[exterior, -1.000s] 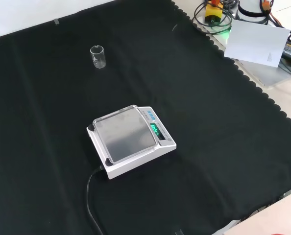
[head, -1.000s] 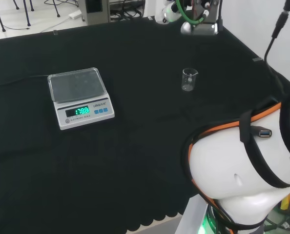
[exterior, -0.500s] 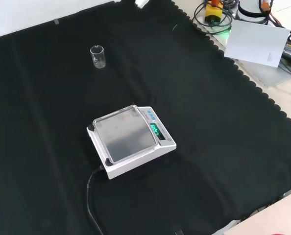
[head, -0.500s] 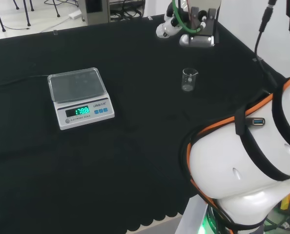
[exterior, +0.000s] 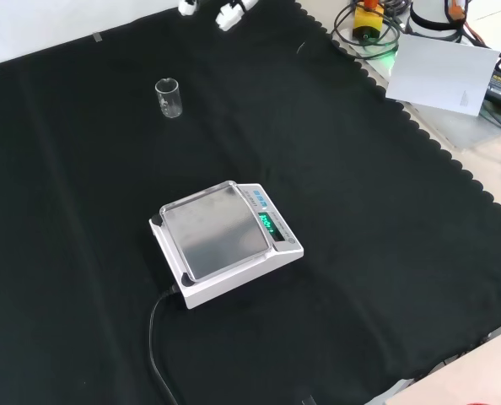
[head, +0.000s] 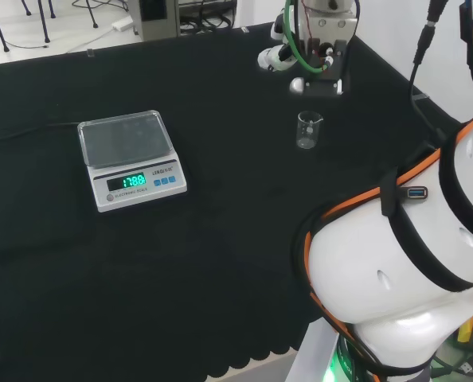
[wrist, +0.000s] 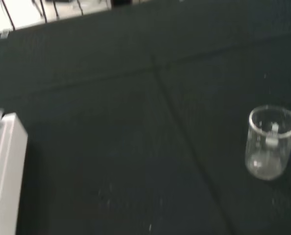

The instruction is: Pick up the beaker.

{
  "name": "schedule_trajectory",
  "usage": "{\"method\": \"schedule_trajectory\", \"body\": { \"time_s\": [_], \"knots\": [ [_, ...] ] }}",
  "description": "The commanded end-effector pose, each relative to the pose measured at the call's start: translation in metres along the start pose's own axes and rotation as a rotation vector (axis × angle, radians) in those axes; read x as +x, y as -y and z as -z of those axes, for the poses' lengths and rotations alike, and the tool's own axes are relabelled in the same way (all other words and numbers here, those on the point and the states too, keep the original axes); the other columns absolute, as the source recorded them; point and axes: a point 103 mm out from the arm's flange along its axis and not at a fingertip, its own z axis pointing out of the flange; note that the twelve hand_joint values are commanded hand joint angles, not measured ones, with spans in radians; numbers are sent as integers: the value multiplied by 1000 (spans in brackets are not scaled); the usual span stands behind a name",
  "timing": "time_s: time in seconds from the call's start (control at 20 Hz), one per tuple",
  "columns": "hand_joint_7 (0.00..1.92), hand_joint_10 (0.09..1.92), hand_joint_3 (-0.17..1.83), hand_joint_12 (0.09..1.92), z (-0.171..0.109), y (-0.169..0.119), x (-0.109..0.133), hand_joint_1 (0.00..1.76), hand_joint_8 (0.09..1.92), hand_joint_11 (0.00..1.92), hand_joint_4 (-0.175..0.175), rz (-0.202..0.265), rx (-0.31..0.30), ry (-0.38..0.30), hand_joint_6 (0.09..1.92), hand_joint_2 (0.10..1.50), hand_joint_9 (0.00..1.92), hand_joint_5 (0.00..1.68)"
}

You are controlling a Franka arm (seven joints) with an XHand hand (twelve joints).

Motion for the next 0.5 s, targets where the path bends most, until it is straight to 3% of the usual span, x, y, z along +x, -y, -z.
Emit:
{"method": "schedule_trajectory", "body": {
  "time_s": [0.05, 0.3, 0.5],
  "knots": [
    [522, 733, -175, 1382, -53, -21, -22, 820, 716, 300, -11, -42, 13, 4, 592, 1065, 668, 452],
    [493, 748, -175, 1387, -72, -42, -34, 826, 730, 287, -12, -72, 117, 7, 595, 1065, 641, 432],
    [452, 761, -175, 1392, -81, -52, -42, 827, 735, 256, -14, -89, 164, 19, 583, 1066, 600, 398]
  ]
}}
